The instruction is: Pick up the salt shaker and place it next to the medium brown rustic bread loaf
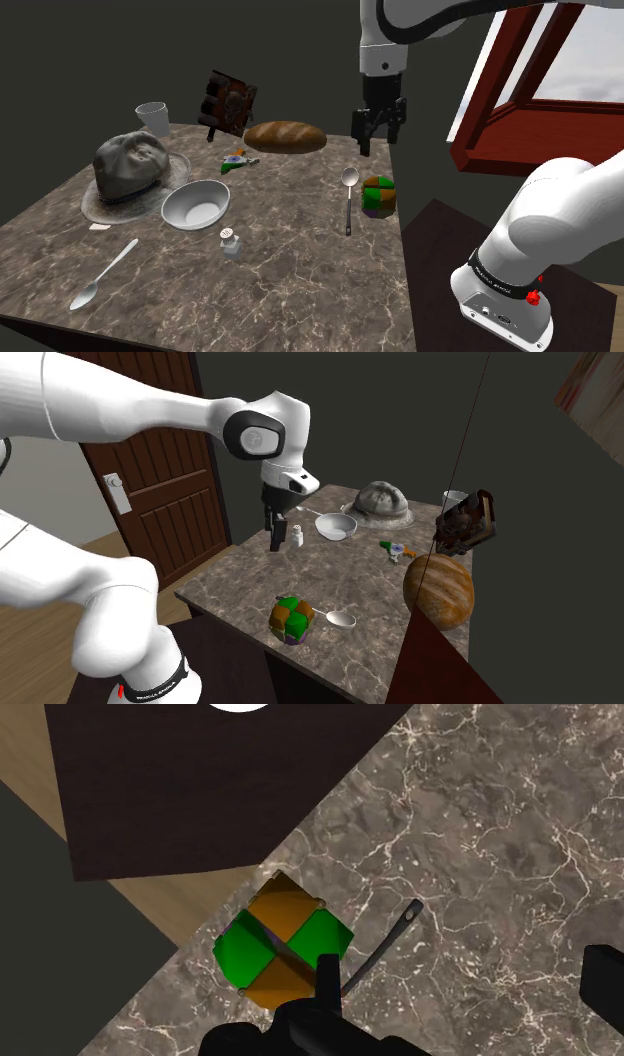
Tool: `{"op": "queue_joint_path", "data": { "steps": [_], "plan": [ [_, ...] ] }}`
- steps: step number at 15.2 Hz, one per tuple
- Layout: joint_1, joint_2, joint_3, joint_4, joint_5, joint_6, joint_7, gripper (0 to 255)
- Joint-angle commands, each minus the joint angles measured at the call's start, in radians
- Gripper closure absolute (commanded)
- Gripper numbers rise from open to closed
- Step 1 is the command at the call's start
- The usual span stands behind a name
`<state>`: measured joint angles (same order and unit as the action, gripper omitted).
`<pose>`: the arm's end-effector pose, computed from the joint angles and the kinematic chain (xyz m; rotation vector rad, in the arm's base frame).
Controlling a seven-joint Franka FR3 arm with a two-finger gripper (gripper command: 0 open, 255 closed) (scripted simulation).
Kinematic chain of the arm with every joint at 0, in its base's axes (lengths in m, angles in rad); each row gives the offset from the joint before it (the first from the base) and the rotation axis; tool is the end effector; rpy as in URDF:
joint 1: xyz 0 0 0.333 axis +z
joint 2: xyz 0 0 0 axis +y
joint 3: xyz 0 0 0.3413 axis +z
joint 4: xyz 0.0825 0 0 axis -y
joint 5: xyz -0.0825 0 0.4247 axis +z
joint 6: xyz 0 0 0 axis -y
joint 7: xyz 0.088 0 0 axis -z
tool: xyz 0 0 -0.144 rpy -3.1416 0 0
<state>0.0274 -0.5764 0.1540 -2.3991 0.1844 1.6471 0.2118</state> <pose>0.3674 0.0960 0.4786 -3.0597 0.1428 0.2980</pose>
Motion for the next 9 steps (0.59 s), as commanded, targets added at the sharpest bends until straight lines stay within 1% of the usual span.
{"op": "queue_joint_path", "data": {
  "steps": [1,5,9],
  "plan": [
    [0.011,0.059,0.03,0.019,0.026,0.043,0.035,0],
    [0.031,0.18,0.085,0.059,0.065,0.128,0.097,0],
    [0.049,0.311,0.135,0.119,0.088,0.207,0.159,0]
  ]
}}
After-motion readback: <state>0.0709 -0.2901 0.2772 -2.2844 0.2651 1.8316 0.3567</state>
